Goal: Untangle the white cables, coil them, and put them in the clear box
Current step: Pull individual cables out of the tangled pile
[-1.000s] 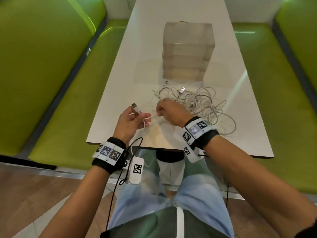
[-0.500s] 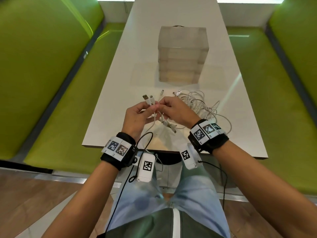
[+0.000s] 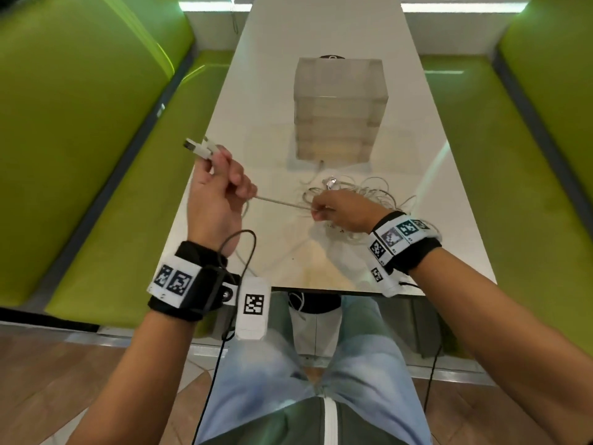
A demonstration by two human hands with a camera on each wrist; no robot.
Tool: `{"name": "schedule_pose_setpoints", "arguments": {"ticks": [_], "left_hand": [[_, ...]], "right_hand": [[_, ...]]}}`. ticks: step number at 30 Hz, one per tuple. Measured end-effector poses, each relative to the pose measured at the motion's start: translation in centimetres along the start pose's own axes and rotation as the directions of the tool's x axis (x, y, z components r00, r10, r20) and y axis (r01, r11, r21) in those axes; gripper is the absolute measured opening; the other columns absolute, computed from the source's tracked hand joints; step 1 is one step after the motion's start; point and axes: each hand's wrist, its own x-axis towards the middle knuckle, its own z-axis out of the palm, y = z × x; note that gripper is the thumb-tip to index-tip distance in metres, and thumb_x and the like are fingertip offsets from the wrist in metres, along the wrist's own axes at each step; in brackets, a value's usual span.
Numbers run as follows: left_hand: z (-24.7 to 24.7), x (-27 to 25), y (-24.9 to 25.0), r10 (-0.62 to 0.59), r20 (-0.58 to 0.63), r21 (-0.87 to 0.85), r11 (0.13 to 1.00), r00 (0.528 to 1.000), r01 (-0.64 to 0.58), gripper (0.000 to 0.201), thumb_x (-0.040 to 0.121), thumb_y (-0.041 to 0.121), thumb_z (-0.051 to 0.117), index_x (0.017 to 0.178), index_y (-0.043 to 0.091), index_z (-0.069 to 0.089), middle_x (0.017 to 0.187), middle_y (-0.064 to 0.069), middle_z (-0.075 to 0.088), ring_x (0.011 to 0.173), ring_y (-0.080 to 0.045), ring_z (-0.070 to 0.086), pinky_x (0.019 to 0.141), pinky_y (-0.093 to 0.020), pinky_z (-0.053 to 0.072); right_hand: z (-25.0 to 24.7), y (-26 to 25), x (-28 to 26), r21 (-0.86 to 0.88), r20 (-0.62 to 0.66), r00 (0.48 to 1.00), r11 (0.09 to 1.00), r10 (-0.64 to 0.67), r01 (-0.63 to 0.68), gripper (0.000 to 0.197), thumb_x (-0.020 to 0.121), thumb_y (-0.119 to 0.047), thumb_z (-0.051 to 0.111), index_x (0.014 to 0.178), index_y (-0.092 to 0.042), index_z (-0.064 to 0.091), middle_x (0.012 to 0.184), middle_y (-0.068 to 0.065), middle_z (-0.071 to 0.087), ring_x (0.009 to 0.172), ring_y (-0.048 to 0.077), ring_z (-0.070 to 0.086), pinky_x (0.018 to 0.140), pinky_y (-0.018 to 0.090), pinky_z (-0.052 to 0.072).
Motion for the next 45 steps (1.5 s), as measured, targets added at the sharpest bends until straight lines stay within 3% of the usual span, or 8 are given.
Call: {"name": "schedule_pose_setpoints", "arguments": {"ticks": [3, 8, 17, 23, 26, 29, 33, 45], "left_hand": [[-0.8, 0.8, 0.7, -0.027, -0.038, 0.188, 0.982, 0.999, 0.034, 0.023, 0.103, 0.022, 0.035, 0.084, 0.019, 0.047, 0.058, 0.010, 0.044, 0.045, -0.005, 0.029, 0.047, -0.019, 0.022], [-0.5, 0.5, -3.1, -0.177, 0.068, 0.728, 0.682, 0.982, 0.072, 0.014, 0.092, 0.034, 0.059, 0.090, 0.021, 0.056, 0.070, 0.005, 0.042, 0.060, -0.008, 0.039, 0.061, -0.022, 0.037], [0.4, -0.2, -5.5, -0.110, 0.034, 0.645, 0.762, 0.993, 0.062, 0.025, 0.100, 0.025, 0.046, 0.078, 0.017, 0.055, 0.059, 0.010, 0.043, 0.050, 0.001, 0.036, 0.053, -0.021, 0.031], [0.6, 0.7, -2.6, -0.137, 0.062, 0.119, 0.984, 0.989, 0.129, 0.028, 0.103, 0.028, 0.033, 0.085, 0.018, 0.053, 0.104, -0.002, 0.070, 0.094, -0.015, 0.057, 0.050, -0.017, 0.038], [0.3, 1.2, -1.3, -0.202, 0.027, -0.096, 0.974, 0.979, 0.204, 0.036, 0.102, 0.035, 0.031, 0.075, 0.016, 0.044, 0.066, -0.001, 0.063, 0.073, -0.017, 0.065, 0.042, -0.016, 0.036], [0.2, 1.5, -1.9, -0.177, -0.114, 0.207, 0.958, 0.978, 0.197, 0.038, 0.099, 0.046, 0.037, 0.071, 0.020, 0.037, 0.052, 0.007, 0.038, 0.043, -0.008, 0.038, 0.038, -0.018, 0.024], [0.1, 1.2, -3.6, -0.166, 0.004, 0.750, 0.653, 0.986, 0.107, 0.039, 0.084, 0.045, 0.065, 0.080, 0.020, 0.036, 0.071, 0.000, 0.040, 0.053, -0.009, 0.034, 0.046, -0.023, 0.032], [2.5, 0.3, -5.2, -0.273, -0.026, 0.502, 0.828, 0.962, 0.249, 0.024, 0.092, 0.026, 0.061, 0.082, 0.013, 0.044, 0.059, -0.001, 0.045, 0.038, -0.005, 0.038, 0.040, -0.020, 0.032]], "right_hand": [[-0.8, 0.0, -0.1, 0.147, -0.136, 0.991, 0.989, 0.005, 0.015, 0.016, 0.095, -0.015, 0.050, 0.098, -0.009, 0.065, 0.092, -0.002, 0.066, 0.071, -0.003, 0.056, 0.068, 0.013, 0.038], [-1.4, -1.3, 0.3, 0.307, -0.267, 0.962, 0.941, -0.056, 0.140, 0.013, 0.092, -0.015, 0.055, 0.088, -0.017, 0.067, 0.076, -0.008, 0.064, 0.063, -0.008, 0.054, 0.061, 0.009, 0.040], [-0.9, -2.4, -0.2, 0.351, -0.272, 0.962, 0.930, -0.014, 0.113, 0.017, 0.094, -0.025, 0.053, 0.088, -0.014, 0.065, 0.074, -0.008, 0.061, 0.059, -0.004, 0.052, 0.057, 0.014, 0.042], [0.6, -0.6, 0.2, 0.227, -0.094, 0.995, 0.974, 0.018, 0.004, 0.016, 0.096, -0.012, 0.047, 0.094, -0.009, 0.063, 0.091, -0.007, 0.061, 0.084, 0.010, 0.056, 0.073, 0.022, 0.041], [0.4, 0.3, 0.3, 0.240, -0.084, 0.995, 0.971, 0.044, -0.023, 0.016, 0.095, -0.013, 0.048, 0.092, -0.011, 0.064, 0.087, -0.008, 0.063, 0.084, 0.012, 0.059, 0.077, 0.026, 0.046], [0.1, 0.4, 0.3, 0.249, -0.131, 0.991, 0.969, 0.033, 0.001, 0.019, 0.094, -0.013, 0.050, 0.089, -0.011, 0.068, 0.072, -0.009, 0.061, 0.067, 0.006, 0.056, 0.067, 0.024, 0.046], [-1.3, 0.2, 0.0, 0.281, -0.219, 0.976, 0.957, -0.005, 0.068, 0.017, 0.093, -0.016, 0.054, 0.087, -0.015, 0.070, 0.065, -0.007, 0.058, 0.059, 0.000, 0.053, 0.059, 0.014, 0.042], [-0.9, -2.7, -1.5, 0.299, -0.163, 0.975, 0.934, -0.152, 0.195, 0.015, 0.088, -0.016, 0.064, 0.077, -0.005, 0.066, 0.070, -0.002, 0.065, 0.055, 0.000, 0.054, 0.055, 0.010, 0.039]]}}
